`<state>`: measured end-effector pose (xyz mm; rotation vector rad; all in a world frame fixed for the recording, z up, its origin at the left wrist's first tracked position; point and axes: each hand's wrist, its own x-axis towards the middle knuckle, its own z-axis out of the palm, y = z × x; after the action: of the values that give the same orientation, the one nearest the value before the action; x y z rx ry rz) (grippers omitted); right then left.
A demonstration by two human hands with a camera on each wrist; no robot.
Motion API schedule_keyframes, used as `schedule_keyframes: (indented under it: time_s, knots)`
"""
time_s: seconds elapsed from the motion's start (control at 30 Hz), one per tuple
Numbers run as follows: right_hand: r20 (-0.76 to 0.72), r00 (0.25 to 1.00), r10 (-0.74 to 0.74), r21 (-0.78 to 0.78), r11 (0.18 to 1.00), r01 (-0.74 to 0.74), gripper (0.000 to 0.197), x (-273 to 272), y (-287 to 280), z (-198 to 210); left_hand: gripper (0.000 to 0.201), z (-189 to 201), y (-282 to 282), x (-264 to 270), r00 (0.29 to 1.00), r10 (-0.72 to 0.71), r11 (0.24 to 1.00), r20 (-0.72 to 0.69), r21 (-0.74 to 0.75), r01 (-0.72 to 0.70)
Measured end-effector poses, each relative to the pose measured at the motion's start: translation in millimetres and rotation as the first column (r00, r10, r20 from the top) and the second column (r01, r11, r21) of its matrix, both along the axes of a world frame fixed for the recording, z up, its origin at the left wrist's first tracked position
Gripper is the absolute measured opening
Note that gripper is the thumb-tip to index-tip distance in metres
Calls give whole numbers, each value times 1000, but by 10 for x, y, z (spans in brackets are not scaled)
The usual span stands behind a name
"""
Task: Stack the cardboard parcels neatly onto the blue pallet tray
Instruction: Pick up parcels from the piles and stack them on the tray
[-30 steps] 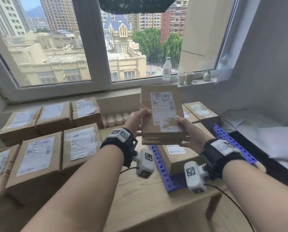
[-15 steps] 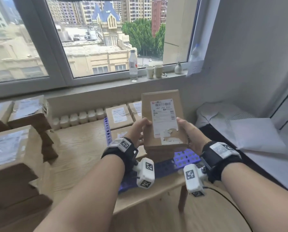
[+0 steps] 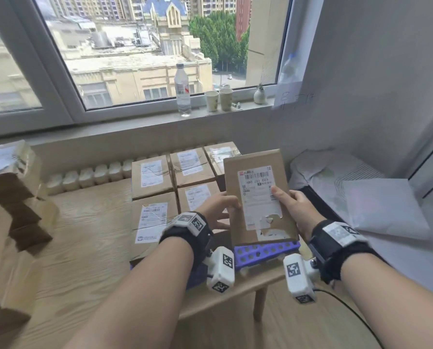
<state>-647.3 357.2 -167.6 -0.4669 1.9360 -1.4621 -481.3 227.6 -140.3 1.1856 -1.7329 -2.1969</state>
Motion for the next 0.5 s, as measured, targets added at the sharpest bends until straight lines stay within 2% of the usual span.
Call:
schedule_keyframes:
  time_s: [0.17, 0.23, 0.3, 0.37, 0.47, 0.5]
  knots:
    - [20, 999, -38, 11, 999, 38, 127, -422, -235, -161, 17, -82, -327, -372, 999, -26, 998, 24, -63, 27]
    - [30, 999, -35, 47, 998, 33, 119, -616, -349, -248, 44, -132, -512, -518, 998, -9, 989, 59, -149, 18]
    - [41, 999, -1, 93, 996, -3, 115, -809, -465, -374, 56, -170, -692, -631, 995, 57, 965, 86, -259, -33]
    - [63, 998, 27, 135, 990, -36, 117, -975, -582, -562, 49, -227, -853, -712, 986, 127, 944, 103, -319, -89]
    - [111, 992, 65, 178, 980, -85, 123, -1063, -729, -804, 27, -352, -977, -775, 971, 175, 923, 165, -369, -104]
    - [126, 989, 79, 193, 976, -103, 123, -1059, -773, -858, 31, -410, -992, -778, 966, 177, 920, 191, -381, -93]
